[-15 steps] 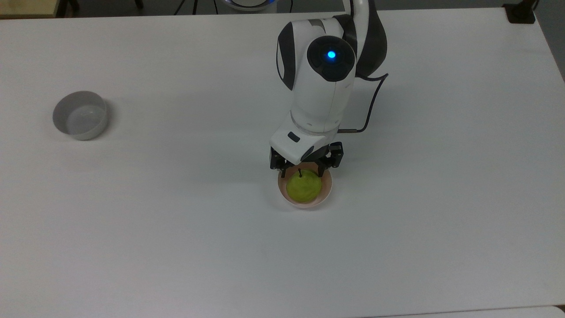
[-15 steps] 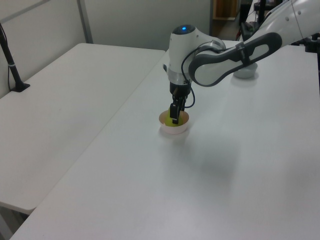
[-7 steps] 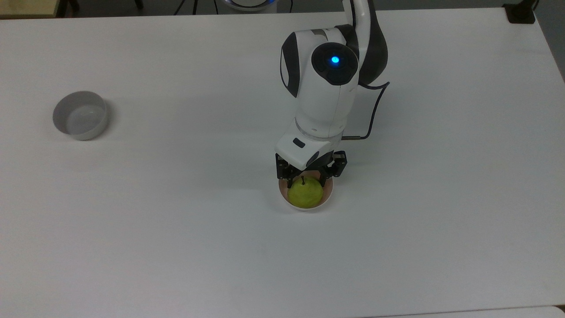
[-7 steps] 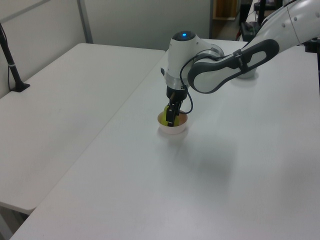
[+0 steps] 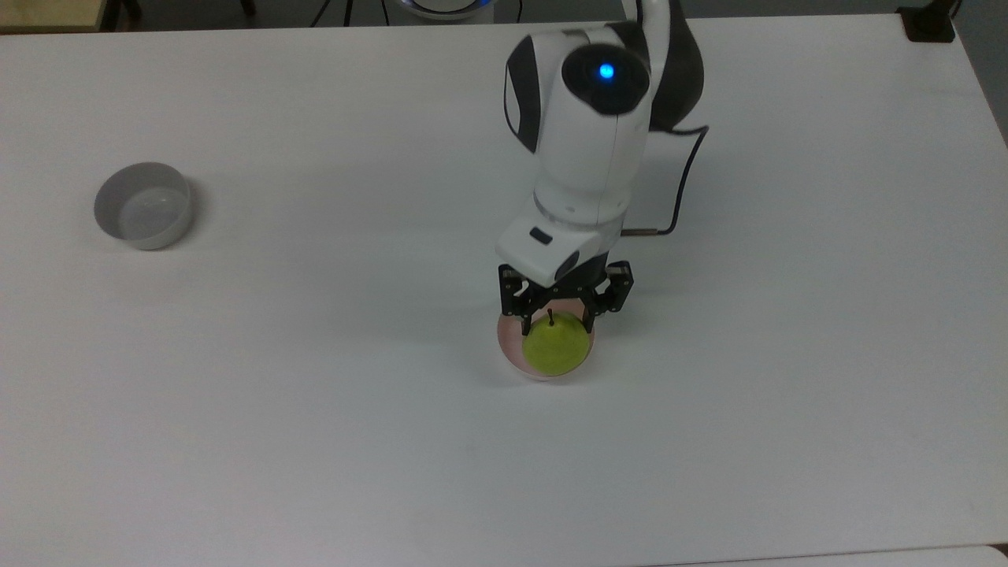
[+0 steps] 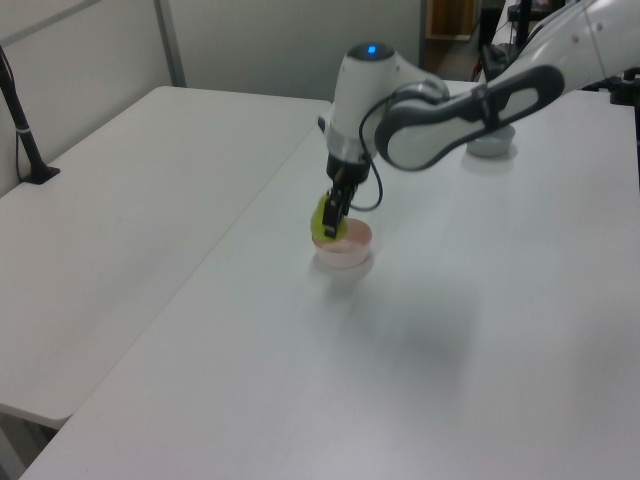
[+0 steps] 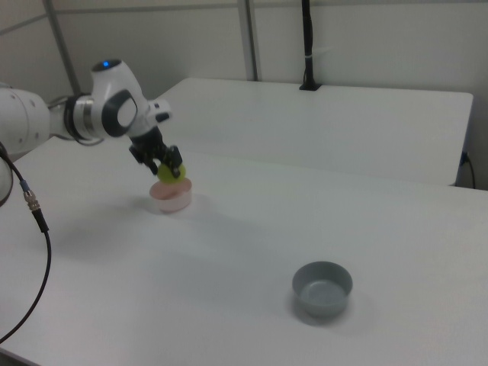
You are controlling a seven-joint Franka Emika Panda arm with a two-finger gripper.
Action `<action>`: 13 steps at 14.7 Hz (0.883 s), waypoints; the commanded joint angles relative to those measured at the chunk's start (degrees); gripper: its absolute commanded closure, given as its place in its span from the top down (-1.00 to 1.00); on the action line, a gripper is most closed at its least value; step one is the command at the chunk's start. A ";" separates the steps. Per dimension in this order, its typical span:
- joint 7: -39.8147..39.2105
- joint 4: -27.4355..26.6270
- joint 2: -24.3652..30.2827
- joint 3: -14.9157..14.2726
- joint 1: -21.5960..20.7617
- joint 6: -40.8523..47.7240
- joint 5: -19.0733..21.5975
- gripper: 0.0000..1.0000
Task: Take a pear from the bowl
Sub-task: 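Lift the pear out of the pink bowl and carry it aside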
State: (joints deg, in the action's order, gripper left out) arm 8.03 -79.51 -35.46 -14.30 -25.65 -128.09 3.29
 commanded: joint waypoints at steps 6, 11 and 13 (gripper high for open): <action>-0.55 -4.77 12.61 -0.11 7.26 4.95 -0.56 -0.59; -5.74 -5.30 11.13 -0.81 13.51 5.04 -0.57 -0.59; -5.65 -5.56 8.75 -0.81 13.78 4.95 -1.00 -0.58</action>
State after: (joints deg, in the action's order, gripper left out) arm 2.93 -83.72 -24.86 -15.06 -11.63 -123.34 3.26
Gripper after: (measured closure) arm 0.282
